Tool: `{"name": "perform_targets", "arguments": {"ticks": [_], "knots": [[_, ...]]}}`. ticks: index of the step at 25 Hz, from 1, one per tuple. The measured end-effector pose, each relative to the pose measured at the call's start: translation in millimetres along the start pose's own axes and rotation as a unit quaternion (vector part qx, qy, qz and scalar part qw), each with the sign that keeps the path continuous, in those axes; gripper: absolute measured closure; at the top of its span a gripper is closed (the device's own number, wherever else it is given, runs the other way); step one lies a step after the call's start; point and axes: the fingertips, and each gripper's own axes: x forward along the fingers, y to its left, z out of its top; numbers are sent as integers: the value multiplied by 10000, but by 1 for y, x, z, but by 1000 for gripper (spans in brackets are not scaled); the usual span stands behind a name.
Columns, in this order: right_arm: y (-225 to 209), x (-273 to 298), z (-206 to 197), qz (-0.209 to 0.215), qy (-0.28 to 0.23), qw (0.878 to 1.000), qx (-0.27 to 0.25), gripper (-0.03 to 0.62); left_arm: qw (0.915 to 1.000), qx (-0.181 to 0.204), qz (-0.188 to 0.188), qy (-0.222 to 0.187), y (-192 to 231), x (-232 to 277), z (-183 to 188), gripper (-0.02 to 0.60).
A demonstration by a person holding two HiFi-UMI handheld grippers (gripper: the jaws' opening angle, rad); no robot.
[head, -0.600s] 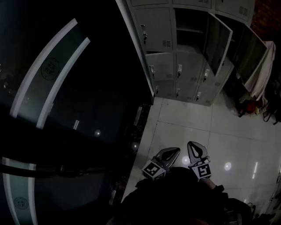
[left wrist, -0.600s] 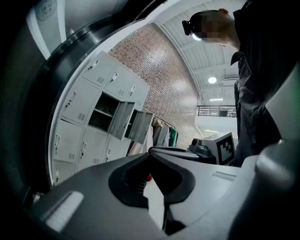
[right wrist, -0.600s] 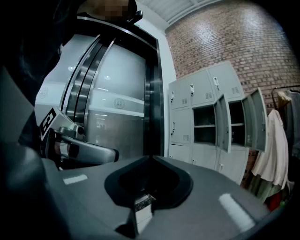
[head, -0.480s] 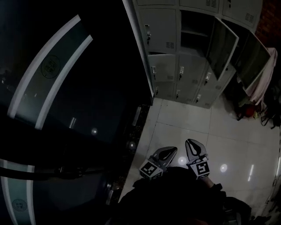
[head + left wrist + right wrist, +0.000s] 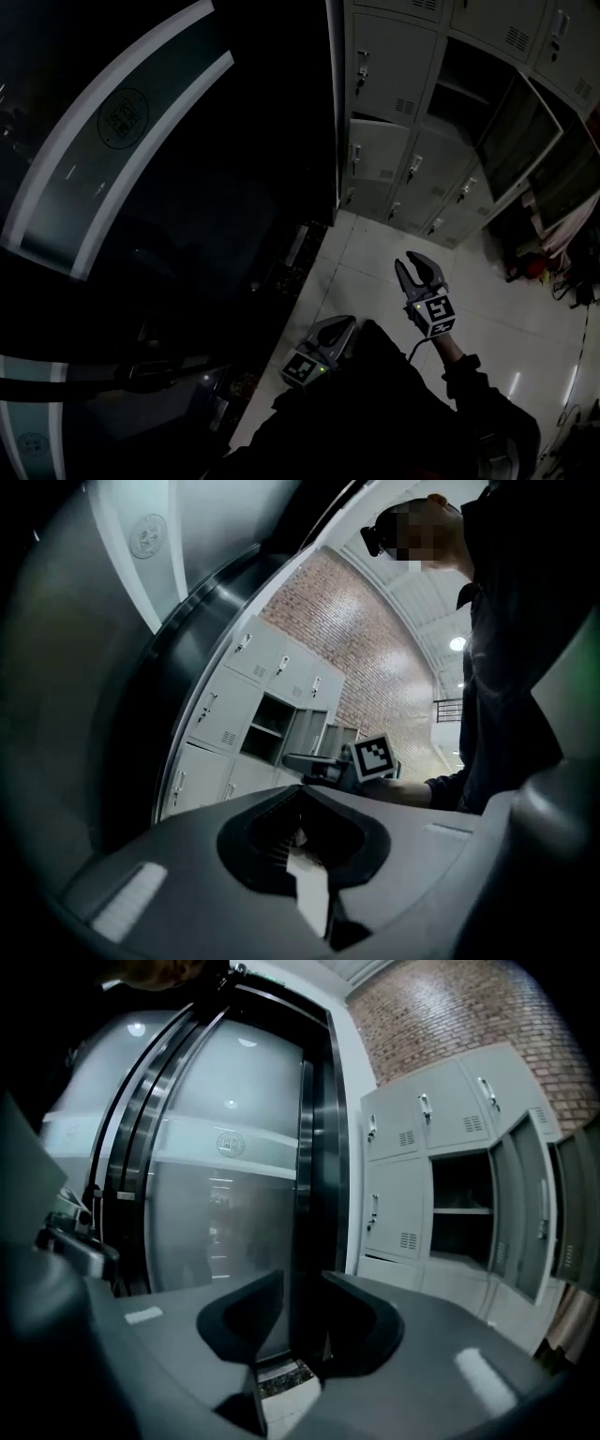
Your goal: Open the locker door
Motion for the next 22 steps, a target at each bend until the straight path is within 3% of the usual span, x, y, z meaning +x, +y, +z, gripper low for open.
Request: {"name": "perform_targets", "arguments": {"ticks": [5,11,16,22], "knots": [[-51,114,40,341,-187,9986,-351,484,9993,2,272,-265,49,20,8,566],[-128,262,83,499,-359,9959,-668,485,9968,174,741,-232,133,85,42,577],[-212,380,128,71,-595,9968,-528,510,9955,404,849,-91,201,137,75,577],[-281,498,188,-442,-853,9950,-286,511,9930,244,1133,-214,245,173,93,577]]}}
